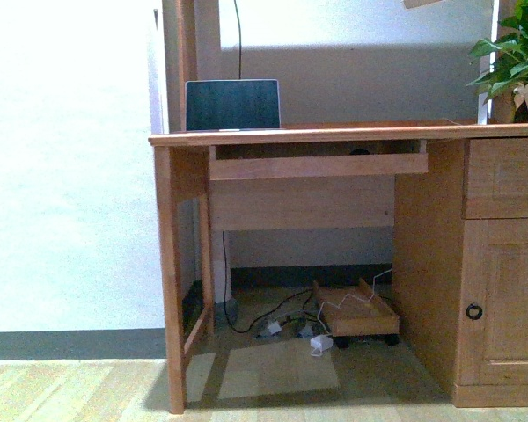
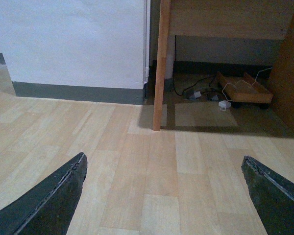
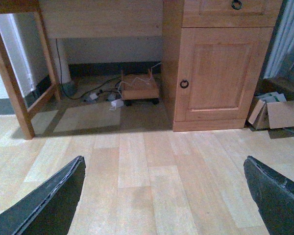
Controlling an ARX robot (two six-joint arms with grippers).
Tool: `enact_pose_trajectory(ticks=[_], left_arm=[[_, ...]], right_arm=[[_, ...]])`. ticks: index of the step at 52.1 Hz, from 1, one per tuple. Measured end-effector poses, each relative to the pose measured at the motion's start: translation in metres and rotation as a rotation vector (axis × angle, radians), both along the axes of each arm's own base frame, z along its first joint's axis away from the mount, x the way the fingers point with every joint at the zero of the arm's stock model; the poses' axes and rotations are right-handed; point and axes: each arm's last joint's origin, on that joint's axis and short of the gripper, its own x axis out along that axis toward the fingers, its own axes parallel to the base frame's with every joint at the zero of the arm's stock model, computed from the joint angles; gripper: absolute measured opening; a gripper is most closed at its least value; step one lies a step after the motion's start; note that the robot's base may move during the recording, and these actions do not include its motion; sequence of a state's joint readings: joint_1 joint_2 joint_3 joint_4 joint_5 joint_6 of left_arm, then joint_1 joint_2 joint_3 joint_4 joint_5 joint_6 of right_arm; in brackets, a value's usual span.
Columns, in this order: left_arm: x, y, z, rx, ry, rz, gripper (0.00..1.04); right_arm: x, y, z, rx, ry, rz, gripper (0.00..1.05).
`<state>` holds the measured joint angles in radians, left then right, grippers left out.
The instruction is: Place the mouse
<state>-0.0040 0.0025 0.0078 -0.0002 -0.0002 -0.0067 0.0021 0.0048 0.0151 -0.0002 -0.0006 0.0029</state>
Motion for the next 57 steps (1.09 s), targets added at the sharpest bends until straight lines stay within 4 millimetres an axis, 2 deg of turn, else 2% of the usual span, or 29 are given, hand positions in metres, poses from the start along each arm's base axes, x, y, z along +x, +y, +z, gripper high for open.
enact_pose_trajectory(ticks=[57], left_arm=[[0.0, 0.0, 0.0, 0.0, 0.0, 0.0, 0.97]], right_arm=[[0.0, 0.0, -0.0001, 0.0, 0.0, 0.0, 0.97]])
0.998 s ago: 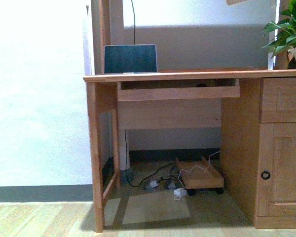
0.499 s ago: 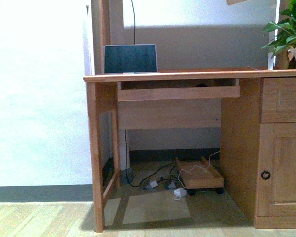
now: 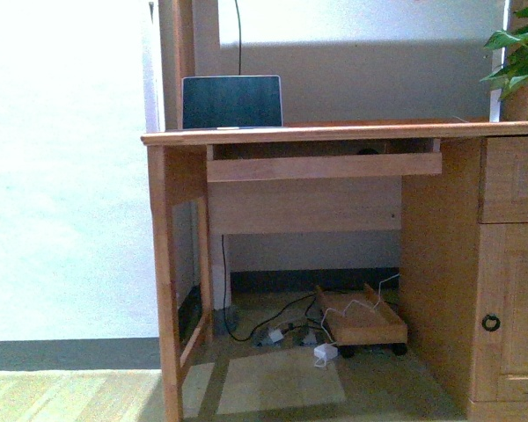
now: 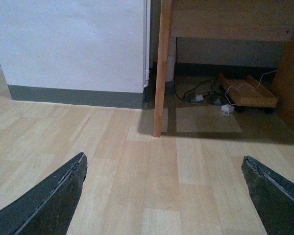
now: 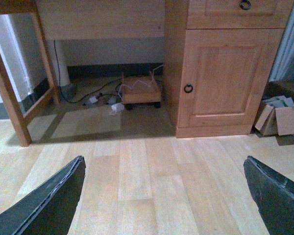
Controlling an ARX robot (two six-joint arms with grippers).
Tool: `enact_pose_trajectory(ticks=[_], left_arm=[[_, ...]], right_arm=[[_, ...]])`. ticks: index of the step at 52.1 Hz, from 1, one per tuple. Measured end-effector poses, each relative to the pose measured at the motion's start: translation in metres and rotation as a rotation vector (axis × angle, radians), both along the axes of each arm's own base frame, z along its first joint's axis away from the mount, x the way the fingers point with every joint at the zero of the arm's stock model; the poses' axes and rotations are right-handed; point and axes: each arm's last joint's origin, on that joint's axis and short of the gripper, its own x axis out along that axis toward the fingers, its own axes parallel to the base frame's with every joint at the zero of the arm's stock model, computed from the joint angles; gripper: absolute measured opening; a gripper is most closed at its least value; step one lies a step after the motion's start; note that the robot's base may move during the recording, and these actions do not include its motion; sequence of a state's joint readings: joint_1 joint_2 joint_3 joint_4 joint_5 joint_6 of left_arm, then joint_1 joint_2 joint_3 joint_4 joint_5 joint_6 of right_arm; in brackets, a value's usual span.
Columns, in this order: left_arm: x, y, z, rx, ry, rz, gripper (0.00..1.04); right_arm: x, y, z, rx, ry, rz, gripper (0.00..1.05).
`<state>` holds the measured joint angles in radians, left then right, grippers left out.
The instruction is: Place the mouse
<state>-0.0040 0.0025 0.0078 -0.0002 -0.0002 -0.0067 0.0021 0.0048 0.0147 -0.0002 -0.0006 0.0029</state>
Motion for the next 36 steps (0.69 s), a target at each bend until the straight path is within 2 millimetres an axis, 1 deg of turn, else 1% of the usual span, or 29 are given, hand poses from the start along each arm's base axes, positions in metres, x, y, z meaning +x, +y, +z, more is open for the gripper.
enact_pose_trajectory(ticks=[36], left_arm=[[0.0, 0.0, 0.0, 0.0, 0.0, 0.0, 0.97]], right_arm=[[0.0, 0.0, 0.0, 0.0, 0.0, 0.0, 0.97]])
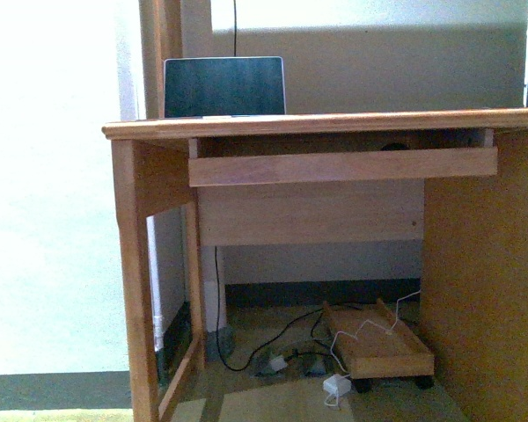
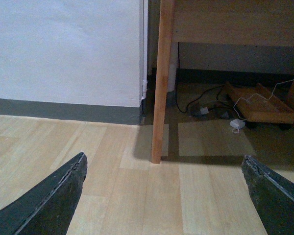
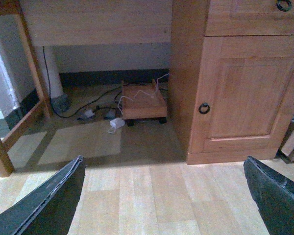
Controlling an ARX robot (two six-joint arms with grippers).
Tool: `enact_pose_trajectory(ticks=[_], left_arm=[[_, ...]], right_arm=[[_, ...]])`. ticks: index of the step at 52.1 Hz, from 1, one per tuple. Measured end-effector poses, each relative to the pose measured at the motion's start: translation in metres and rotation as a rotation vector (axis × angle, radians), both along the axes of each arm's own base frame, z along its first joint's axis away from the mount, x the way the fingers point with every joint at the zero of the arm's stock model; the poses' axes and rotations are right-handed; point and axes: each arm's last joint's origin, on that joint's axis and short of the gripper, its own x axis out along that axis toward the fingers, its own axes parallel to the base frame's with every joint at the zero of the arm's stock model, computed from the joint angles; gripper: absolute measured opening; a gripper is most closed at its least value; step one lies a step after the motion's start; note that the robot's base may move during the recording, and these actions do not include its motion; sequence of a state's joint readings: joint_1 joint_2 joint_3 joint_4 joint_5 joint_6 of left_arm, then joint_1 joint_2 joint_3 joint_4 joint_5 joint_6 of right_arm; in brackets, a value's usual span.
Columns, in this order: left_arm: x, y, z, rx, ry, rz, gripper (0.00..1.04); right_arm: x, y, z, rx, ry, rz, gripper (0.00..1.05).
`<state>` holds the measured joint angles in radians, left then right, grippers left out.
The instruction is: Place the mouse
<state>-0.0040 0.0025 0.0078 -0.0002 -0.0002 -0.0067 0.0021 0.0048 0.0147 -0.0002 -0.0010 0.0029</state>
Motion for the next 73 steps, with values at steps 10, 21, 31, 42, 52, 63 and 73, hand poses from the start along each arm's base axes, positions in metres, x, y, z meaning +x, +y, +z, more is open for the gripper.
enact_pose_trajectory(ticks=[10, 21, 31, 42, 52, 63, 73], left_arm=[[0.0, 0.0, 0.0, 0.0, 0.0, 0.0, 0.97], [0.0, 0.0, 0.0, 0.0, 0.0, 0.0, 0.97], [0.0, 0.0, 0.0, 0.0, 0.0, 0.0, 0.97], [0.0, 0.0, 0.0, 0.0, 0.0, 0.0, 0.97], [0.0, 0.0, 0.0, 0.0, 0.0, 0.0, 0.97], [0.0, 0.0, 0.0, 0.0, 0.0, 0.0, 0.97], [0.0, 0.0, 0.0, 0.0, 0.0, 0.0, 0.97]], right_arm=[[0.0, 0.0, 0.0001, 0.0, 0.0, 0.0, 0.97], [0.0, 0.0, 0.0001, 0.0, 0.0, 0.0, 0.97], [0.0, 0.0, 0.0, 0.0, 0.0, 0.0, 0.97], [0.0, 0.0, 0.0, 0.0, 0.0, 0.0, 0.97], [0.0, 0.0, 0.0, 0.0, 0.0, 0.0, 0.97], [0.0, 0.0, 0.0002, 0.0, -0.001, 0.0, 0.97], [0.0, 0.0, 0.0002, 0.0, -0.001, 0.0, 0.97]])
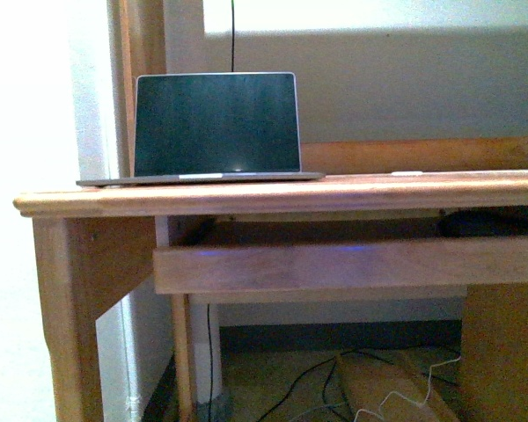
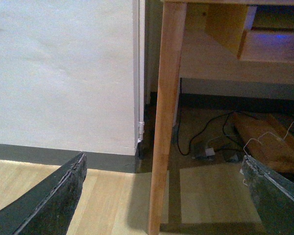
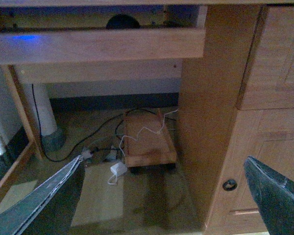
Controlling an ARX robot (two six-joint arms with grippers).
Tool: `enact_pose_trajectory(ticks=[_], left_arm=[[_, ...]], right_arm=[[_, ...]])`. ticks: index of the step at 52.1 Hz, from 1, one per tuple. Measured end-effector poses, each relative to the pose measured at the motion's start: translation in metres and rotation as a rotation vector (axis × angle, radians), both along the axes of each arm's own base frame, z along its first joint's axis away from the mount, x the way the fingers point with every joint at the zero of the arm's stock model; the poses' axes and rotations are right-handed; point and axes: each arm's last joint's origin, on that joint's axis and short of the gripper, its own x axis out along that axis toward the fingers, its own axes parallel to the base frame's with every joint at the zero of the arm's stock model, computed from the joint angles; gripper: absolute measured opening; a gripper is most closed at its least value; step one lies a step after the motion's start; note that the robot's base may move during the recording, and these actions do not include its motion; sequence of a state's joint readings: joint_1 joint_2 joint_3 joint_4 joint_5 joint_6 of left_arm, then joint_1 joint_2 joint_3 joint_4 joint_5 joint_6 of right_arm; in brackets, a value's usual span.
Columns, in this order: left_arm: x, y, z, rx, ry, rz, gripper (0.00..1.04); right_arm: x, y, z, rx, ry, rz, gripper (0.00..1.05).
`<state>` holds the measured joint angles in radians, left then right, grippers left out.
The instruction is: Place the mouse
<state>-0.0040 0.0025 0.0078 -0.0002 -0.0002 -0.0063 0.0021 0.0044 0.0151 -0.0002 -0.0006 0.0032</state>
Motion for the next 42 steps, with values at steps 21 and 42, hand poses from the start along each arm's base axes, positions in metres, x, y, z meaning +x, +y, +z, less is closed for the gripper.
enact_pose_trajectory(ticks=[21, 42], left_arm=[[0.0, 0.0, 0.0, 0.001, 0.0, 0.0, 0.97], [0.0005, -0.0006, -0.0009, -0.047, 0.111, -0.046, 0.97]], right_arm=[[0.0, 0.0, -0.0001, 0.0, 0.0, 0.0, 0.97], [0.0, 0.0, -0.0001, 0.0, 0.0, 0.0, 0.97]])
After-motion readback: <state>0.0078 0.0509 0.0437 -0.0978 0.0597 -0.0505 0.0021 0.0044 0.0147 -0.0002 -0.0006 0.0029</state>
